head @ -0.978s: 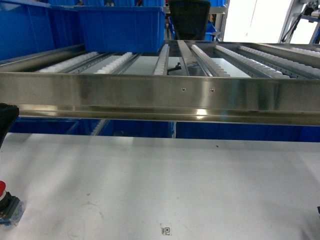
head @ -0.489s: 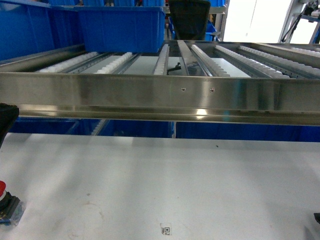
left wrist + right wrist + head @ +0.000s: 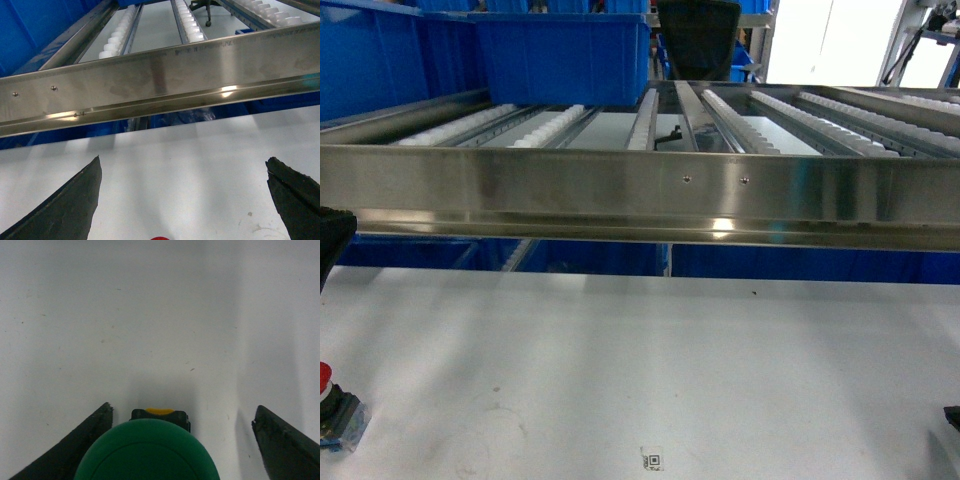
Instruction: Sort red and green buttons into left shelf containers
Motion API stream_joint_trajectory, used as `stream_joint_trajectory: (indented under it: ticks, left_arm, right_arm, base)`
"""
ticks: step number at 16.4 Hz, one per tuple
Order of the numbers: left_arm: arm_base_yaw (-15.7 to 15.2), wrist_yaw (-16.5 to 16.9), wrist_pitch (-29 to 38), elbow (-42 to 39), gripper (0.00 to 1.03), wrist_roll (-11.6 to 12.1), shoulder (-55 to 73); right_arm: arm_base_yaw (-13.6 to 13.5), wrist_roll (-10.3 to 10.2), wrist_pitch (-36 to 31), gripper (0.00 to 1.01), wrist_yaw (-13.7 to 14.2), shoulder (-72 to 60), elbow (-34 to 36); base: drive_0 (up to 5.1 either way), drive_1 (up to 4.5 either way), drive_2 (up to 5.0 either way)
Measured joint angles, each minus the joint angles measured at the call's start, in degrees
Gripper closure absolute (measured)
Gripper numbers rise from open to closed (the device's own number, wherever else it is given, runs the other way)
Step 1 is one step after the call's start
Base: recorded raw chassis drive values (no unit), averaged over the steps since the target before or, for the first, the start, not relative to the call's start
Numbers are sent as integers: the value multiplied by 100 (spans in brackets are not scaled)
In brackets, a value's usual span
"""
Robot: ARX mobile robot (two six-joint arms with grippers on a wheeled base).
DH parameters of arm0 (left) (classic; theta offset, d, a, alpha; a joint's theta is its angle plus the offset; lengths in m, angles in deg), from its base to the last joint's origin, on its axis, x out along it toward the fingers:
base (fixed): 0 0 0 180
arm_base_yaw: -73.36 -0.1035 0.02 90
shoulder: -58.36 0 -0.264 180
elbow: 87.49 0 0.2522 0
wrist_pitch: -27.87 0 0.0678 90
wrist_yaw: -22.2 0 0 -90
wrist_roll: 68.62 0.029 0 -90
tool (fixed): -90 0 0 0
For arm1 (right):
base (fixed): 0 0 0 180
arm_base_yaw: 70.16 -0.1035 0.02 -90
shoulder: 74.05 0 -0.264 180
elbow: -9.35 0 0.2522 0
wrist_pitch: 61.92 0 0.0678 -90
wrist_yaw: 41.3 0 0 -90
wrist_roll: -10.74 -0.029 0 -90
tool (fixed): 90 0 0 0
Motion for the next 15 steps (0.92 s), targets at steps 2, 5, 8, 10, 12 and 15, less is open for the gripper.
stream_joint_trajectory:
  ticks: [2, 5, 8, 10, 12, 15]
  left_arm:
    - [0, 2, 0, 0, 5, 0, 0]
    - [0, 0, 0, 0, 5, 0, 0]
    - [0, 0, 0, 0, 5, 0, 0]
    - [0, 2, 0, 0, 5, 0, 0]
    - [0, 2, 0, 0, 5, 0, 0]
    - [0, 2, 0, 0, 5, 0, 0]
  right_arm:
    - [-2, 7, -81, 32, -26, 0, 11]
    - [-13, 7, -142, 65, -68, 0, 116]
    - [-15, 13, -321, 75, -70, 17, 289]
    - [-7, 11, -444, 75, -66, 125, 481]
    - [24, -4, -531, 75, -85, 474, 800]
    - [22, -197, -483, 75, -173, 1851, 1228]
  base:
    - [0, 0, 0]
    - [0, 0, 0]
    - [0, 0, 0]
    - [0, 0, 0]
    - [0, 0, 0]
    - [0, 0, 0]
